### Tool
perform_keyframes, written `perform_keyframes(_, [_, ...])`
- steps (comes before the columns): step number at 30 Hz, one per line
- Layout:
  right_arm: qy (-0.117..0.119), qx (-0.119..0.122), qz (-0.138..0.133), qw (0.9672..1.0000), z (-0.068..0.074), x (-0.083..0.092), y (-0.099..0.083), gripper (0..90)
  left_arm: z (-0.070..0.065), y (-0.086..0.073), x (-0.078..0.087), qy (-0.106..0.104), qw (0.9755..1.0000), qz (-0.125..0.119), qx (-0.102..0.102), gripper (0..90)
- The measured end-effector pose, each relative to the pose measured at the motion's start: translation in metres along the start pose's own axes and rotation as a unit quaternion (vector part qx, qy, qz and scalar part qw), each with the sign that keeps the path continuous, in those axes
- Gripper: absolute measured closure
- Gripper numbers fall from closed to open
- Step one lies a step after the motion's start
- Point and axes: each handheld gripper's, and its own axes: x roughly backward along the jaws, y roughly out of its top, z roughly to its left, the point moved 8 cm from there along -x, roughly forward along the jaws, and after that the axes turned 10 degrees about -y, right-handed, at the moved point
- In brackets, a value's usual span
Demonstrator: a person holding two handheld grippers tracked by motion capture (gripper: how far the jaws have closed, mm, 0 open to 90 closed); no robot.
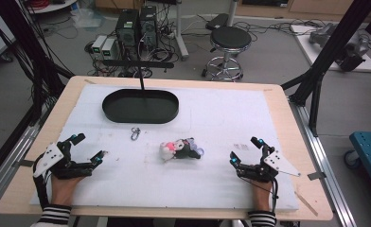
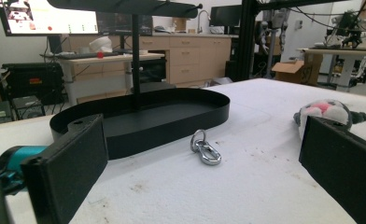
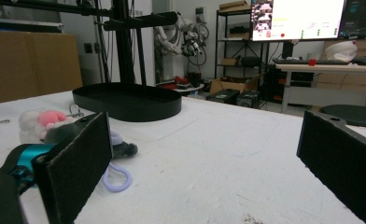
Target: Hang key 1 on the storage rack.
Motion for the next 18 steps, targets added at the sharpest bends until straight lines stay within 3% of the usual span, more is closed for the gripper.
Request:
perform_keyframes(4, [-0.001,-0.007,0.002,1.0,-0.0013,-0.0002,0.0,2.8,0.0012,0.0,0.0001,0.0,1.0,-0.001,0.008,1.7])
perform_keyframes(5, [-0.001,0.006,0.0,1.0,0.0002,-0.0008,-0.0001,2.8,0.0012,0.0,0.0002,0.0,1.0,-0.001,0.007,1.7])
perform_keyframes(18, [-0.002,0.006,0.002,1.0,0.0009,-0.0004,-0.0003,2.8,0.0041,0.0005,0.0008,-0.006,0.9997,0.004,0.025,1.7])
